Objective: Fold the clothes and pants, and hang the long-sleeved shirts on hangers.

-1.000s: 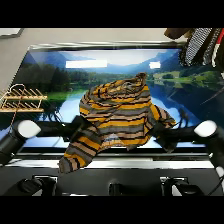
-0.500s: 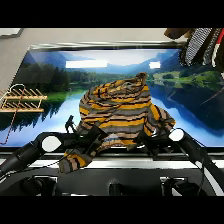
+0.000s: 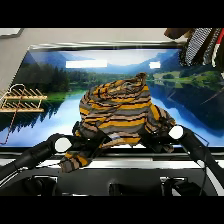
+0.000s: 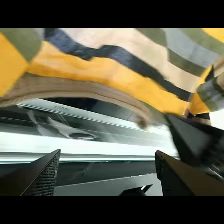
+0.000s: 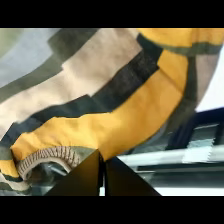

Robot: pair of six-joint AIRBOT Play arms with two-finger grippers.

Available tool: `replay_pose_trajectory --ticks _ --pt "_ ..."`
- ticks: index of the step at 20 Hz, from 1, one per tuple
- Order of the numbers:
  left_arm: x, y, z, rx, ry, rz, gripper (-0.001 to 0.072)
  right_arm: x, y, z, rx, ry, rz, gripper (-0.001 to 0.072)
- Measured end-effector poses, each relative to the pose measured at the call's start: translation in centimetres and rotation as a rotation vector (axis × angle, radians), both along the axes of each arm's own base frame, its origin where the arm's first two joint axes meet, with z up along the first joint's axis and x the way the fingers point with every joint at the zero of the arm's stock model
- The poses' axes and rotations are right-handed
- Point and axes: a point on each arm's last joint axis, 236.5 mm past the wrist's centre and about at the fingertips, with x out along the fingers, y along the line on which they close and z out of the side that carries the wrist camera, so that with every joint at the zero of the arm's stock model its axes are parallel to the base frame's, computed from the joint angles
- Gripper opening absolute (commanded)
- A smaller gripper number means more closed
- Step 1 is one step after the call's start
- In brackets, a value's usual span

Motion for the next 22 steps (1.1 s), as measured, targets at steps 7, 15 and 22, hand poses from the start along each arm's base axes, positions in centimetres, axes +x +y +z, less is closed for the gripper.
replay_pose_trajectory --ticks 7,15,22 --pt "-1.5 -1.0 -1.7 0.022 0.04 -0.029 0.0686 1.2 -1.8 5.2 -0.083 -0.06 -0.006 0.0036" --pt "-1.5 -1.0 -4.8 0.073 0.092 -0.004 0.0685 1.7 -1.8 9.0 -0.088 -0.084 0.016 0.0036" --pt "1.3 -1.4 -5.4 0.049 0.044 0.105 0.0463 0.3 -2.0 10.1 -0.091 -0.073 0.04 0.0036"
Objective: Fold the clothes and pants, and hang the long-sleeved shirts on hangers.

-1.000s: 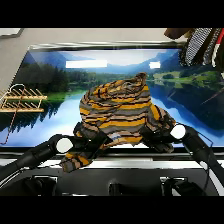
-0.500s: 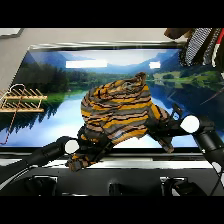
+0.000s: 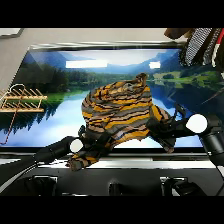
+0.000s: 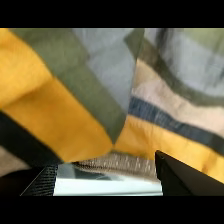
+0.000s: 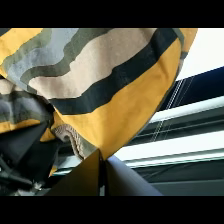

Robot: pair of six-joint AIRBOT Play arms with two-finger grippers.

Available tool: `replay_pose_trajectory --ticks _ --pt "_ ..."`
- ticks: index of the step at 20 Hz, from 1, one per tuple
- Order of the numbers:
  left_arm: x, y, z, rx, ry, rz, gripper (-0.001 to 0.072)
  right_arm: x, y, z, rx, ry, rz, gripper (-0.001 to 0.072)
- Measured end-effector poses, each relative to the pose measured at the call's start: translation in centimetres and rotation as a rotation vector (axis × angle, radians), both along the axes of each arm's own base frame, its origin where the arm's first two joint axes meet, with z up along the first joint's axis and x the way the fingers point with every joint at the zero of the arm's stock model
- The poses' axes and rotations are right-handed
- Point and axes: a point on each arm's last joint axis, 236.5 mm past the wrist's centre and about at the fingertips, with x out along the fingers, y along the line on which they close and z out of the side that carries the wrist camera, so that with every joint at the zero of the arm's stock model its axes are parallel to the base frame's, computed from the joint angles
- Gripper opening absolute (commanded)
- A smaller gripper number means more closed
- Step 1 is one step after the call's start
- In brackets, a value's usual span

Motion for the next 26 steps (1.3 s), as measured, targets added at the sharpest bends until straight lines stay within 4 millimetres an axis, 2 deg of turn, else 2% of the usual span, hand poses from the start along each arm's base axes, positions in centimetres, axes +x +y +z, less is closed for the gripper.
replay_pose_trajectory --ticks 1,2,3,6,8,10,12,14,17,20,21,23,26 --pt "0.2 0.0 -0.1 0.0 -0.003 0.007 0.0321 -0.1 -0.1 0.2 0.0 -0.004 -0.002 0.0036" --pt "0.3 0.0 -0.2 0.0 -0.003 0.014 0.0105 -0.1 -0.1 0.3 0.0 -0.008 -0.004 0.0036" --pt "0.4 -0.1 -0.2 -0.003 -0.006 0.018 0.0029 -0.3 -0.1 0.4 -0.001 -0.007 -0.002 0.0036" --pt "0.8 -0.2 0.6 -0.022 -0.018 0.034 0.0028 -0.7 -0.2 0.5 -0.005 0.001 0.0 0.0036" --pt "1.1 0.1 1.9 -0.037 -0.046 0.017 0.0027 -1.2 -0.3 0.6 -0.01 0.009 0.016 0.0036" --pt "0.6 0.8 3.3 -0.036 -0.064 -0.04 0.0027 -2.2 -0.5 0.9 -0.015 0.019 0.041 0.0036" --pt "-0.9 1.8 4.8 -0.019 -0.081 -0.136 0.0028 -3.9 -0.5 1.5 -0.012 0.038 0.072 0.0036" --pt "-3.2 2.7 6.4 -0.007 -0.09 -0.247 0.0028 -6.1 -0.5 2.7 0.002 0.052 0.101 0.0036" --pt "-6.6 3.5 9.1 -0.017 -0.119 -0.384 0.0027 -10.1 -0.8 4.5 0.02 0.078 0.099 0.0036" --pt "-8.2 3.7 11.2 -0.035 -0.165 -0.461 0.0027 -12.7 -1.0 5.4 0.042 0.1 0.056 0.0036" --pt "-8.2 3.8 11.7 -0.037 -0.181 -0.474 0.0027 -12.9 -0.9 5.6 0.051 0.104 0.038 0.0036" --pt "-7.4 3.8 12.4 -0.037 -0.209 -0.484 0.0027 -11.9 -0.5 5.6 0.071 0.098 -0.006 0.0037" --pt "-4.6 3.7 12.7 -0.021 -0.245 -0.478 0.0027 -8.3 0.5 4.8 0.103 0.095 -0.069 0.0037"
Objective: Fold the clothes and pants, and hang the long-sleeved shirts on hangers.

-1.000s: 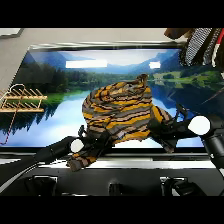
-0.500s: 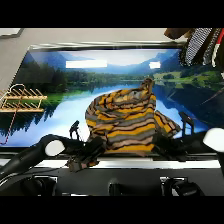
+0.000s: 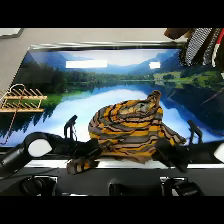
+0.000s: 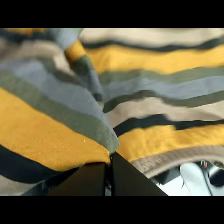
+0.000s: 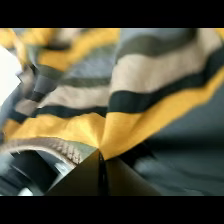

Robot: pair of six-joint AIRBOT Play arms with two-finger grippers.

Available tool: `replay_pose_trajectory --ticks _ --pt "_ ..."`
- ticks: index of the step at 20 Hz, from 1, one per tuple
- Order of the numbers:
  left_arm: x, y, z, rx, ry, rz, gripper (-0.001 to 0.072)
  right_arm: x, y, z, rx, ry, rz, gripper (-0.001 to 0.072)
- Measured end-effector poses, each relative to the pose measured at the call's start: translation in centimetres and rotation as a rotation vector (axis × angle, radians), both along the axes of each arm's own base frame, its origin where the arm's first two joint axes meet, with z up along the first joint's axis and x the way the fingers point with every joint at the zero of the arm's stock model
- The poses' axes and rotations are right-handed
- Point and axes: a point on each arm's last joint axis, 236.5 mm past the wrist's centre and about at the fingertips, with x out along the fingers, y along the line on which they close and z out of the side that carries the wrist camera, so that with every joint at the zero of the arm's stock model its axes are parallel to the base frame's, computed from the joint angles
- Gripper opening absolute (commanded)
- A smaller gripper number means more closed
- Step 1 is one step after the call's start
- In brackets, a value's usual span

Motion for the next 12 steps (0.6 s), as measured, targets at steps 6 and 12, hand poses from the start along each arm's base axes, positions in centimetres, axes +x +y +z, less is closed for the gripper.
replay_pose_trajectory --ticks 6,12 --pt "7.1 -1.3 -3.3 0.033 0.013 -0.021 0.0027 8.7 1.7 -6.1 0.001 0.048 -0.074 0.0065" --pt "10.5 -1.8 -7.2 0.067 0.065 -0.029 0.0455 11.7 0.9 -10.9 -0.071 0.062 -0.062 0.0255"
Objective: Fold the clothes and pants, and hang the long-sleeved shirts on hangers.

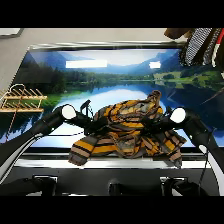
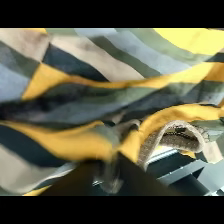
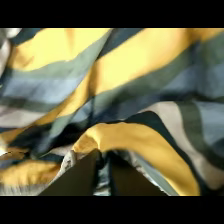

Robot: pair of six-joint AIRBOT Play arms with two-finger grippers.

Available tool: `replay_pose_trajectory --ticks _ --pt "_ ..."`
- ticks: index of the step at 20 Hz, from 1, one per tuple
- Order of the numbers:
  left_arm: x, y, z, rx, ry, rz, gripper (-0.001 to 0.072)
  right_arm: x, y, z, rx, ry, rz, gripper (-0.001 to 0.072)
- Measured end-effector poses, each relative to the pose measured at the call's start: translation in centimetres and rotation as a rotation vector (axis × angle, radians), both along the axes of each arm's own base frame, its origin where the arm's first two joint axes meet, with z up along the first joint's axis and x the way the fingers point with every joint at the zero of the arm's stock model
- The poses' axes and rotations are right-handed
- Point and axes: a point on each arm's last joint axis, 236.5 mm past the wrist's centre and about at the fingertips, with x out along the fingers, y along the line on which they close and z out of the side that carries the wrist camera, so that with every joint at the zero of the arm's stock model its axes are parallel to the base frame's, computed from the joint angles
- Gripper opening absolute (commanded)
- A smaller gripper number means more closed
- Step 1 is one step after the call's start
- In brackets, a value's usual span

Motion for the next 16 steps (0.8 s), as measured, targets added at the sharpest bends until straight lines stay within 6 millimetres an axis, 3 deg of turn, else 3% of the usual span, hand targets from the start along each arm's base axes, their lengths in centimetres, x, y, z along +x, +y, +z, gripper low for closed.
replay_pose_trajectory --ticks 2,3,4,7,10,13,16 --pt "0.2 0.3 -0.5 0.009 0.014 -0.004 0.0559 -0.4 -0.8 -0.3 -0.038 0.001 0.035 0.0273" --pt "0.3 0.6 -0.6 0.017 0.019 -0.009 0.0595 -1.0 -1.4 -0.2 -0.065 0.007 0.059 0.0372" --pt "0.2 1.2 -0.8 0.034 0.021 -0.02 0.0614 -1.7 -2.2 0.1 -0.098 0.01 0.082 0.0425" --pt "-0.3 4.6 -0.9 0.151 -0.013 -0.091 0.0614 -3.9 -5.1 2.3 -0.209 -0.033 0.16 0.0423" --pt "-0.1 7.6 0.0 0.265 -0.099 -0.145 0.0614 -4.5 -6.6 5.6 -0.26 -0.189 0.223 0.0422" --pt "0.1 8.6 0.7 0.316 -0.153 -0.162 0.0614 -3.8 -6.0 6.4 -0.259 -0.274 0.299 0.0422" --pt "-0.1 8.3 0.9 0.334 -0.175 -0.168 0.0615 -2.7 -3.0 5.1 -0.266 -0.305 0.469 0.0426"
